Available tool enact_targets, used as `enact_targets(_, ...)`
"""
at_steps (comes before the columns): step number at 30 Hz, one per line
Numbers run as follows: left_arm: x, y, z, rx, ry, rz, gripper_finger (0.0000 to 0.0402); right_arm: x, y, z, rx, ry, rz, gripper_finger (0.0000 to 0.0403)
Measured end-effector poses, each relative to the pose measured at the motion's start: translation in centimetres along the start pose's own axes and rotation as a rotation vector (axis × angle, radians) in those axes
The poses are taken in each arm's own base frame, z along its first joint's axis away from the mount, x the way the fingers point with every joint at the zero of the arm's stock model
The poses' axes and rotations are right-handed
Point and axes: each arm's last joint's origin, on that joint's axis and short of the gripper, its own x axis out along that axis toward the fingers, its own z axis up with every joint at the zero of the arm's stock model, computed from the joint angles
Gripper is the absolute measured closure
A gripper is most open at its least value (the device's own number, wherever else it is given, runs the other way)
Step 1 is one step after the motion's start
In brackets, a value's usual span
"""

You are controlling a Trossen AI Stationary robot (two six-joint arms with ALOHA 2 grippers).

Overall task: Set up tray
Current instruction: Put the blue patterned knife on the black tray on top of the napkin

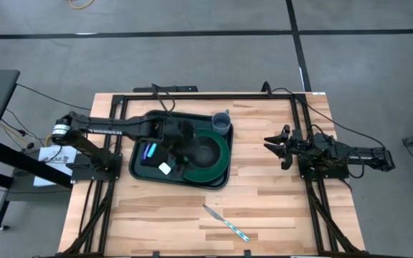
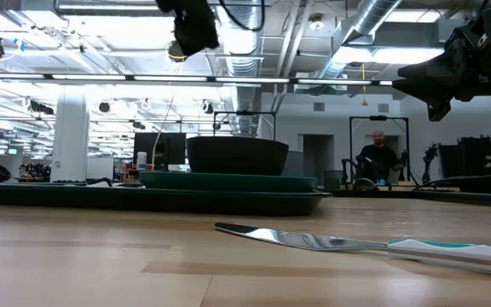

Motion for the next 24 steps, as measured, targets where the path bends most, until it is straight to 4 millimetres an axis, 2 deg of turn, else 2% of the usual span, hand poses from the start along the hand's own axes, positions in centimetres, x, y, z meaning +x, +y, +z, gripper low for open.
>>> enact_targets(10,1.3,-4.3,-0.5,0.411,0.015,-0.098,0.0205,0.0,0.0,0.0,0.000,0.000,0.000,0.0280)
enact_targets(20,5.0,-5.9,-1.4,0.468,0.123,-0.151,0.0205,0.0,0.0,0.0,0.000,0.000,0.000,0.0280)
enact_targets(24,6.7,-6.8,-1.3,0.486,0.106,-0.146,0.0205,0.0,0.0,0.0,0.000,0.000,0.001,0.0280)
